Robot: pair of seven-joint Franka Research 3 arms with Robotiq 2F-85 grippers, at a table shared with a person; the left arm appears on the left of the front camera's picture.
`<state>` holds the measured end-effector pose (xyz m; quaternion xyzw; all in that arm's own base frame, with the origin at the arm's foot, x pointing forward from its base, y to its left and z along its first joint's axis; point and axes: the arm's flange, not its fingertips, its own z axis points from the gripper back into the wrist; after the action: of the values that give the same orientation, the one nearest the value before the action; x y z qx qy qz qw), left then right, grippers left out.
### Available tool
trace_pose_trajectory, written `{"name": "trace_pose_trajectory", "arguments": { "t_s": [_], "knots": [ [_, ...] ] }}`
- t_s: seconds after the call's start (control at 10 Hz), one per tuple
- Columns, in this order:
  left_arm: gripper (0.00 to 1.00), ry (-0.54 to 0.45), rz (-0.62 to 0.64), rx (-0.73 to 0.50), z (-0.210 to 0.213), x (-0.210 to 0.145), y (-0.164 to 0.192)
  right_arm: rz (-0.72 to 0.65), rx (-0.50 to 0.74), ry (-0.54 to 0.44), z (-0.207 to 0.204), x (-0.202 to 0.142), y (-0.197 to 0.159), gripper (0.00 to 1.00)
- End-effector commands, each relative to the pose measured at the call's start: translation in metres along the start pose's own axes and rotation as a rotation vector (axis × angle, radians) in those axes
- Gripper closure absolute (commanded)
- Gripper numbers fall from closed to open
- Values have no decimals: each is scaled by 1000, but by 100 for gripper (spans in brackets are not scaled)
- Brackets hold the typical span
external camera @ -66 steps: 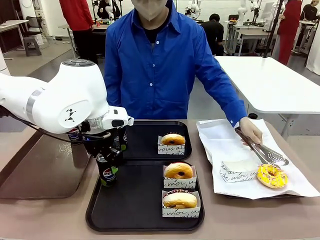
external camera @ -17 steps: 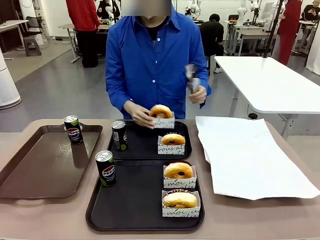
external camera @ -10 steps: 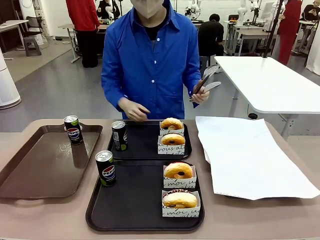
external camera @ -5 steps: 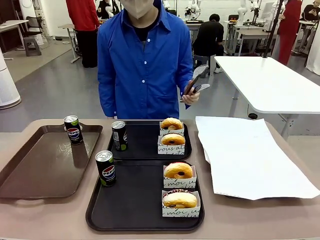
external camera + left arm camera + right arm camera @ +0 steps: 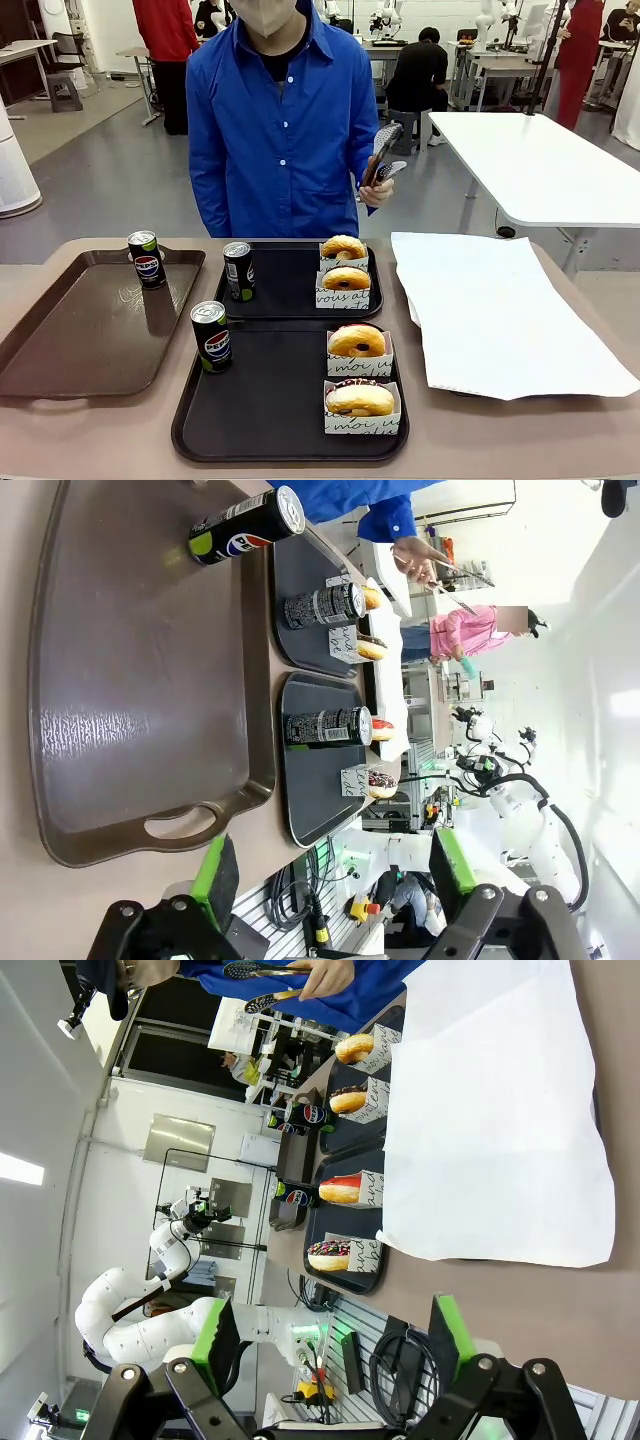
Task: Set up donuts and drinks on trays.
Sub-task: Pick up one Pepsi coke from the Handle tray and place it on the Flat Tray without a Pepsi coke.
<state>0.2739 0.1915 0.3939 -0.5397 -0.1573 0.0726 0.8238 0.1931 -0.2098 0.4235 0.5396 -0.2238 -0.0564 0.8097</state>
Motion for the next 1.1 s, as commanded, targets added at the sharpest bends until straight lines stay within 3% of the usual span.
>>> {"name": "trace_pose_trajectory", "arguments": {
  "t_s": [0.0,1.0],
  "knots": [
    [0,4,-4,-5,2,-2,1,15,22,-11,-1,2,0,0],
    [0,4,-4,-5,2,-2,1,15,22,-11,-1,2,0,0]
  ]
}}
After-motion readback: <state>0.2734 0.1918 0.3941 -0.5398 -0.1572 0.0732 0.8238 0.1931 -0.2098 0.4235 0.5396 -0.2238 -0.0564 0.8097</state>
